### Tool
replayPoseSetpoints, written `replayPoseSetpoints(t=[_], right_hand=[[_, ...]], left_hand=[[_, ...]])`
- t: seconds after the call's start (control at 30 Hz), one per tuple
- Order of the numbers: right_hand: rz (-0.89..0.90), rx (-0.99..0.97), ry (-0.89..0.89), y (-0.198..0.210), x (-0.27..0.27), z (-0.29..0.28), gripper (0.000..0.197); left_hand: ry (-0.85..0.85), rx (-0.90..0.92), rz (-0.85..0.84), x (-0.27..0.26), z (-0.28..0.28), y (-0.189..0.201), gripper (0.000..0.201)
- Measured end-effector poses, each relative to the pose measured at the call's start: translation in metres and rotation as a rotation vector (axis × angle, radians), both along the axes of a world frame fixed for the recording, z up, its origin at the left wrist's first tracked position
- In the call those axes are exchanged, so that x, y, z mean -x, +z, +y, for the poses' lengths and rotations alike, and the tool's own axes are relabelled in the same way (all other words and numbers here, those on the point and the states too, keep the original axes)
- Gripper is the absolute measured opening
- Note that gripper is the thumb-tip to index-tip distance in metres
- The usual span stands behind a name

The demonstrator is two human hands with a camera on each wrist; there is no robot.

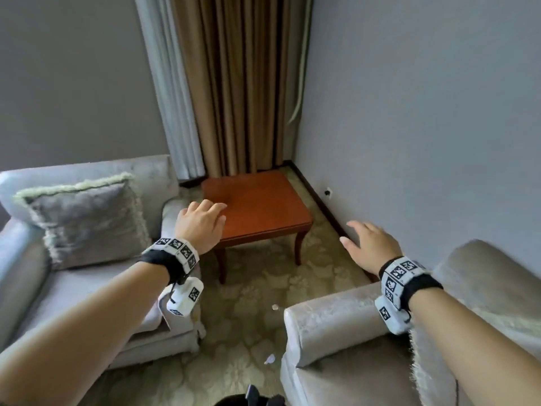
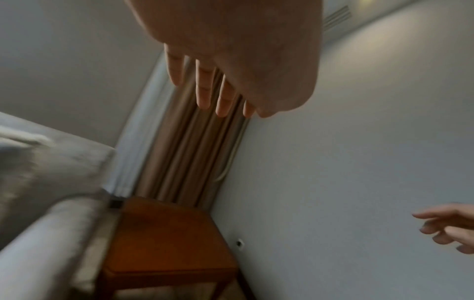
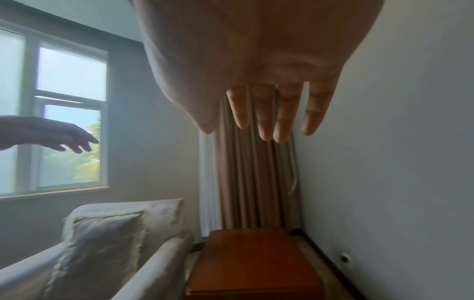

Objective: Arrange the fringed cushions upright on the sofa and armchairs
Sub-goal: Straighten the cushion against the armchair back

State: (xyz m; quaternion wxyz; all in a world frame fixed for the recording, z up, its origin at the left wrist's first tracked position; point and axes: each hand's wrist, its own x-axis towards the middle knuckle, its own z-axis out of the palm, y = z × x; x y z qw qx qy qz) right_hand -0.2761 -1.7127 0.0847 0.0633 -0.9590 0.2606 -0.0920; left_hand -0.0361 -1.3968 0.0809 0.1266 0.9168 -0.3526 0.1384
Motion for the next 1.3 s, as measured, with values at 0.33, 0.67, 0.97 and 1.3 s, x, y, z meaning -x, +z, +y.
replayPoseSetpoints(t=[0.33, 0.67, 0.97, 1.3], right_hand=[[0.094, 0.048, 0.343, -0.012, -0.227, 0.156, 0.050], [0.161, 0.052, 0.700, -0.058, -0.442, 0.295, 0.052], [0.203, 0.020, 1.088, -0.086, -0.632, 0.456, 0.050], [0.178, 0.023, 1.380, -0.101, -0.709, 0.661, 0.048]], left_hand=[[0.452, -0.060, 0.085, -0.093, 0.268, -0.033, 0.045], [0.783, -0.019, 0.268, -0.152, 0.407, -0.085, 0.046], [1.160, -0.079, 0.310, -0.187, 0.499, -0.083, 0.052], [1.353, -0.081, 0.335, -0.213, 0.623, -0.085, 0.054]])
